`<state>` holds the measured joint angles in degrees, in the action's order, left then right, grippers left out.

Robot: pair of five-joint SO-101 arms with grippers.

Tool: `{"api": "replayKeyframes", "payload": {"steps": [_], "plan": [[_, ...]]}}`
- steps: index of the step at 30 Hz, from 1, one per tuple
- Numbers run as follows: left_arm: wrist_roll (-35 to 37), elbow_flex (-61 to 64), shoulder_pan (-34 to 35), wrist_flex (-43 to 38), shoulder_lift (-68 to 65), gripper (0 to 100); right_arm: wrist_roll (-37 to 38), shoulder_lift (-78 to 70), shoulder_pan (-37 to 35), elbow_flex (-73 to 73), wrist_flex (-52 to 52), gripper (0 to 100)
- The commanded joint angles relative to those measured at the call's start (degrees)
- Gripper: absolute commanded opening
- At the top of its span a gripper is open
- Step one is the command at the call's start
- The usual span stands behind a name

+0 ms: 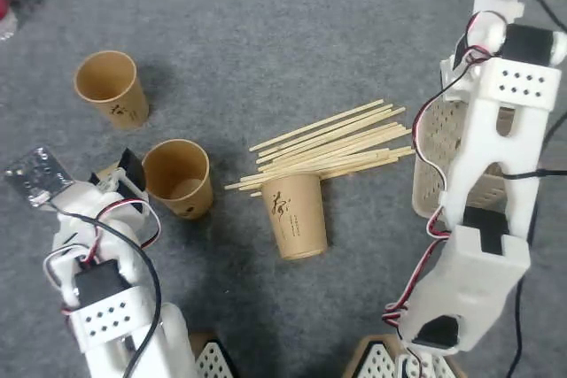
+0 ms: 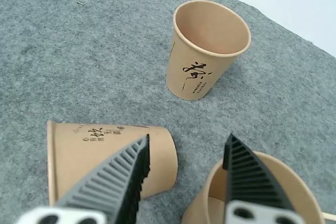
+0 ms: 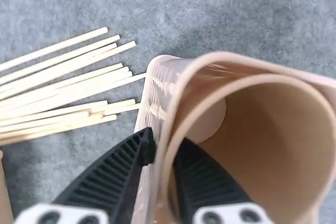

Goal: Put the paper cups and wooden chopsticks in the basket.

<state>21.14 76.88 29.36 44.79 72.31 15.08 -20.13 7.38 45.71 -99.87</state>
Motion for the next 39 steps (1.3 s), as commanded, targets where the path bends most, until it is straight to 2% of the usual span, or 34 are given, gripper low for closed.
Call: {"api": "replayKeyframes", "payload": {"steps": [1,3,9,13,20,25,33,39], "plan": [[0.26,-0.40,-0.44,-1.23,0.79,22,4.13,7.25,-1.36,6.07,-2.59,22.1],[0.26,-0.40,-0.44,-1.23,0.79,22,6.33,9.63,-2.51,6.51,-2.68,27.4],[0.26,-0.31,-0.53,-1.23,0.79,22,8.97,17.98,-7.96,6.51,-2.59,21.8],[0.26,-0.22,-0.53,-1.23,0.79,22,11.87,24.66,-16.40,5.80,-3.03,20.9],[0.26,-0.22,-0.35,-1.23,0.79,22,12.48,30.73,-31.96,-18.20,-2.59,20.9],[0.26,-0.22,-0.35,-1.23,0.79,22,21.98,30.02,-38.37,-31.03,-2.51,20.9],[0.26,-0.22,-0.26,-1.23,0.79,22,41.14,27.03,-41.19,-34.11,-2.77,20.9],[0.18,-0.22,-0.26,-1.23,0.79,22,46.77,15.60,-42.95,-33.41,-2.68,20.9]]}}
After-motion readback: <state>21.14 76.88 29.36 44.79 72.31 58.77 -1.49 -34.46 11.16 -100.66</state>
